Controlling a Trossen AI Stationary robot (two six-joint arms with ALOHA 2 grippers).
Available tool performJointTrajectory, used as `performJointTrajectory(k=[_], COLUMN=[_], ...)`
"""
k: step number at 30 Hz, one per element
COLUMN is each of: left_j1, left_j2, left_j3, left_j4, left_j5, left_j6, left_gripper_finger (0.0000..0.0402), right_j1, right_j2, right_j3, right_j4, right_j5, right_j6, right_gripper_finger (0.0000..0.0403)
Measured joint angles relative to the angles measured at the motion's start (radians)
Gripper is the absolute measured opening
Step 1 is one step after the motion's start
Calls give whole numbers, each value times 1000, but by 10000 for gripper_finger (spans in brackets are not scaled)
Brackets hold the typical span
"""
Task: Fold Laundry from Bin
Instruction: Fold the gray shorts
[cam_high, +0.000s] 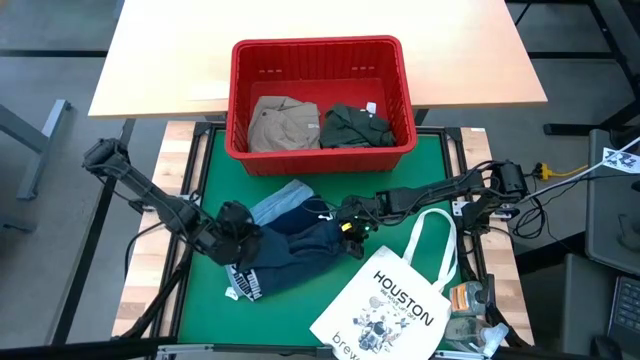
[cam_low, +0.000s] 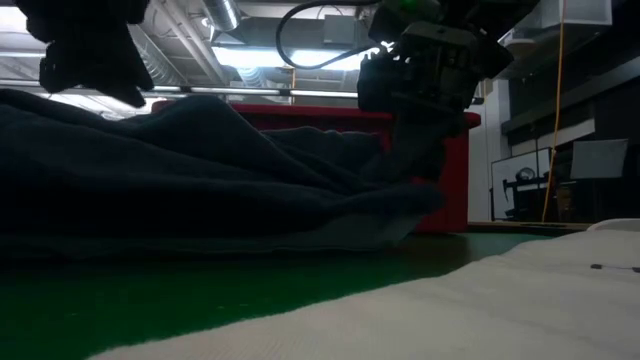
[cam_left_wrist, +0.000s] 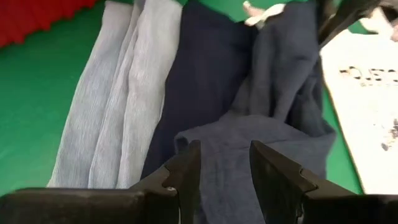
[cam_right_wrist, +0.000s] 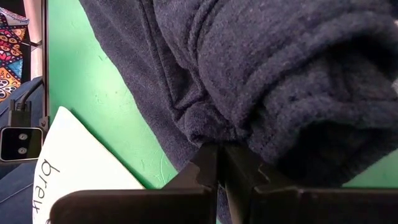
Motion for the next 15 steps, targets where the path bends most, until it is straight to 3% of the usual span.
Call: performJointTrajectory(k=[15], left_j1=[64], left_j2=[20], left_j3=[0], left_j4=[-23], left_j5=[112], left_j6=[-70], left_gripper_finger=[131], right_j1=[0], right_j2=[0], right_j3=[0], right_j4=[0], right_j5=[0], right_j6=[-29], right_gripper_finger=[17])
